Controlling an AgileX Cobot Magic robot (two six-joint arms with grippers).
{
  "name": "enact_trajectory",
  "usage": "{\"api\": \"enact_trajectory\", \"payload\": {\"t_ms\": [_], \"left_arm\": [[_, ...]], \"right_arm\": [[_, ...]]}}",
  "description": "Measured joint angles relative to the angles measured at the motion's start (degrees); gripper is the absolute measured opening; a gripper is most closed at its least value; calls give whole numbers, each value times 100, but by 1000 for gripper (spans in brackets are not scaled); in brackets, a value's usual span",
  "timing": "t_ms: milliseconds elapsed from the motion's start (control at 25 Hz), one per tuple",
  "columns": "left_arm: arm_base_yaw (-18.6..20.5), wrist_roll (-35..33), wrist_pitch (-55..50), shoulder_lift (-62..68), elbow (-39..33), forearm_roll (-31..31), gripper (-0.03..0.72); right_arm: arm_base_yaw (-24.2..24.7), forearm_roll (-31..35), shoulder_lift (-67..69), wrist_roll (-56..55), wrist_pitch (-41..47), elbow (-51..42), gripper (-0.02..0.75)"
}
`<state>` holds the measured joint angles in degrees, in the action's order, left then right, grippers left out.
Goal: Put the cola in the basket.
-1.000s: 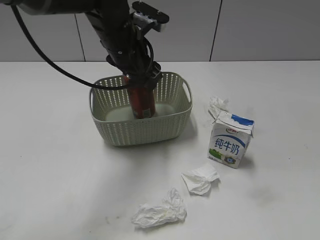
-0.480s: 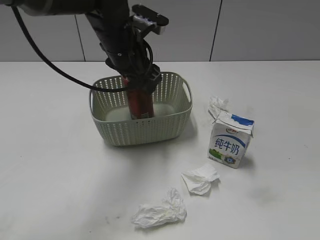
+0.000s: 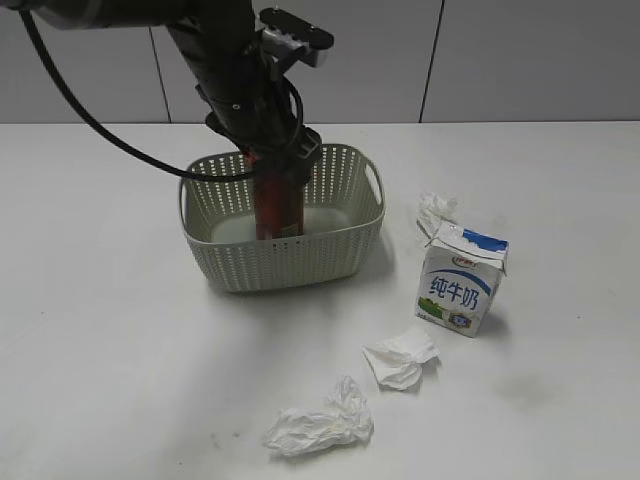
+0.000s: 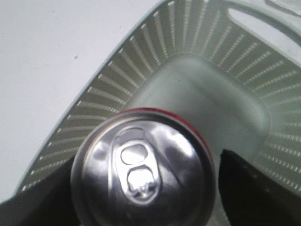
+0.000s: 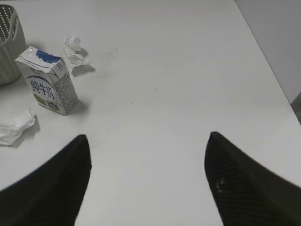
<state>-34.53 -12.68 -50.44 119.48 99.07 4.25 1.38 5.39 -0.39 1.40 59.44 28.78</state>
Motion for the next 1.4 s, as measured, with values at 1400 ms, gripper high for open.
{"api": "enact_trajectory", "payload": {"t_ms": [1400], "left_arm": [[3590,256,-1914,-1669,-295,880,574]], "right_arm": [[0,0,0,0,0,0,571]]}}
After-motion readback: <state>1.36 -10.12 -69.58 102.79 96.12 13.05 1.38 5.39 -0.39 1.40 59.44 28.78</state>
